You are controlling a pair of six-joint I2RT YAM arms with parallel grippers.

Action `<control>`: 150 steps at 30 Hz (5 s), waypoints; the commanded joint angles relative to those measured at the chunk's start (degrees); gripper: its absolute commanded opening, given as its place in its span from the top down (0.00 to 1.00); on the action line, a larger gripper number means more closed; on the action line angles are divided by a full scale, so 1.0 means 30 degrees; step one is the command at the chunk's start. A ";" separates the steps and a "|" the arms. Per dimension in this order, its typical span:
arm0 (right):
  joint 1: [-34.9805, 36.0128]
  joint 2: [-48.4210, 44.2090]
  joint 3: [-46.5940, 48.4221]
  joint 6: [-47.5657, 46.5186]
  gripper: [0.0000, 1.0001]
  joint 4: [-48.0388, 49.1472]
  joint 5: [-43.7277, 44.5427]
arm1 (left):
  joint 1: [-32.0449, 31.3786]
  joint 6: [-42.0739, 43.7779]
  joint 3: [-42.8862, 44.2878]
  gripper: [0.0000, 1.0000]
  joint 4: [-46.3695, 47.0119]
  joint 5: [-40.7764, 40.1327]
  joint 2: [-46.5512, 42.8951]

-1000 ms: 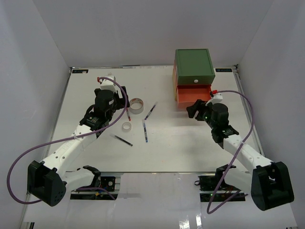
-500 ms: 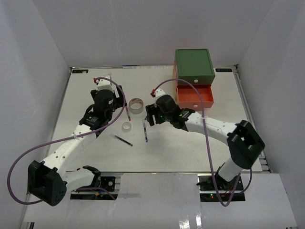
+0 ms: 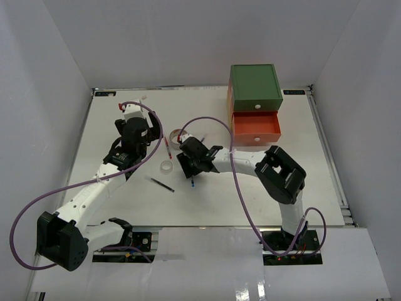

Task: Sort the stationery into containers
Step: Pick up the pen from the center of the board, then place the pen in the drawer, then pick up the pen from the center of the board.

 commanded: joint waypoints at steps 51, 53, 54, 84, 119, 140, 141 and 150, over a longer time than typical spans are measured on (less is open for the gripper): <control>-1.2077 -1.2953 -0.8135 1.3468 0.91 0.7203 0.5014 | 0.0253 -0.0132 0.0262 0.02 -0.0088 -0.0137 -0.0856; -1.2310 -1.2543 -0.7843 1.3761 0.90 0.7233 0.4987 | 0.0253 -0.0132 0.0262 0.02 -0.0088 -0.0166 -0.0857; -1.2370 -1.2426 -0.7783 1.3908 0.89 0.7233 0.4987 | 0.0253 -0.0132 0.0262 0.02 -0.0117 -0.0166 -0.0915; -0.4700 -0.9091 -0.1839 -0.6391 0.04 0.1641 -0.2684 | 0.0634 0.0832 -0.0001 0.02 0.0292 -0.1422 -0.1793; 0.3831 0.4829 0.6865 -0.9089 0.44 -0.0267 -0.3510 | 0.1015 -0.0748 0.2107 0.02 -0.9140 0.0858 -0.8738; 0.3772 -0.4354 -0.2241 -0.7040 0.92 -0.0033 -0.0236 | 0.1015 -0.0571 0.2812 0.02 -0.6565 0.4080 -0.5549; 0.3395 -0.5789 -0.2884 -0.6487 0.92 -0.0091 0.0149 | 0.1015 -0.0571 0.2782 0.02 -0.6011 0.4314 -0.4964; -0.4130 -1.2303 -0.4061 -0.0891 0.92 0.0055 0.0416 | 0.1015 -0.0513 0.3104 0.02 -0.3137 0.5459 -0.1592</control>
